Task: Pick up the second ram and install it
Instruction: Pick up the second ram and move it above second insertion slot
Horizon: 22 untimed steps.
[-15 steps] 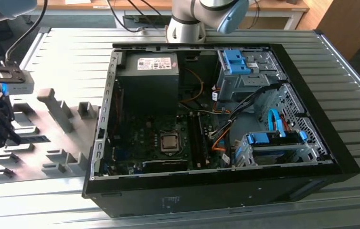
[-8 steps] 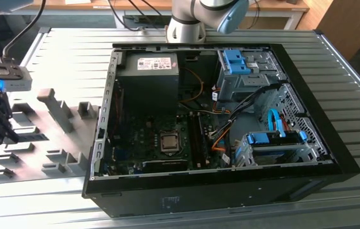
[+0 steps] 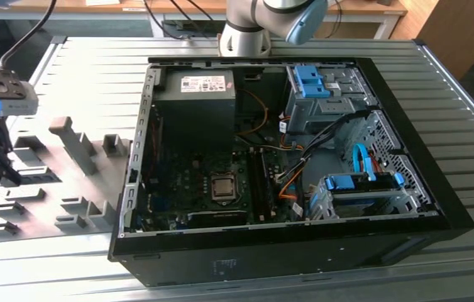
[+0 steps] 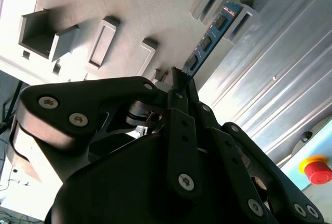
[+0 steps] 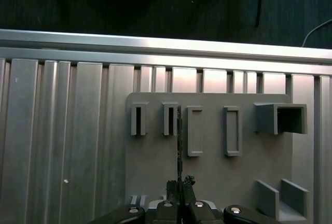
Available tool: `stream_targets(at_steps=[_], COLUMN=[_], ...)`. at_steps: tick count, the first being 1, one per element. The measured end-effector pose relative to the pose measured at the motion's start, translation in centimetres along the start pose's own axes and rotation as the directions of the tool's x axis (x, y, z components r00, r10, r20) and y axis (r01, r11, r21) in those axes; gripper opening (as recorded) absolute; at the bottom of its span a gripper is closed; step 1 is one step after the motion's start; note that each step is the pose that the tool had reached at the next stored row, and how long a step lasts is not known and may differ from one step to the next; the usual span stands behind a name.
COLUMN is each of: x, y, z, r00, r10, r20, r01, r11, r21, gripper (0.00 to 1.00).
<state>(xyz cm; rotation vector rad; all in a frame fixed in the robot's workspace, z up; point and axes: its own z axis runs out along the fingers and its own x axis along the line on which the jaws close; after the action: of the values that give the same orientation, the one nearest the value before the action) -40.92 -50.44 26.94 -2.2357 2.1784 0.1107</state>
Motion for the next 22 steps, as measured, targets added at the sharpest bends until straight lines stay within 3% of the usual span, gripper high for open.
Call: stream_targets(at_steps=[22], x=[-0.18], y=[0.10], z=[-2.80], r00=[1.0000], r10=[0.000], r20=[-0.0001], r01=[0.000], r11=[1.0000], r21=[-0.0001], gripper=[0.14])
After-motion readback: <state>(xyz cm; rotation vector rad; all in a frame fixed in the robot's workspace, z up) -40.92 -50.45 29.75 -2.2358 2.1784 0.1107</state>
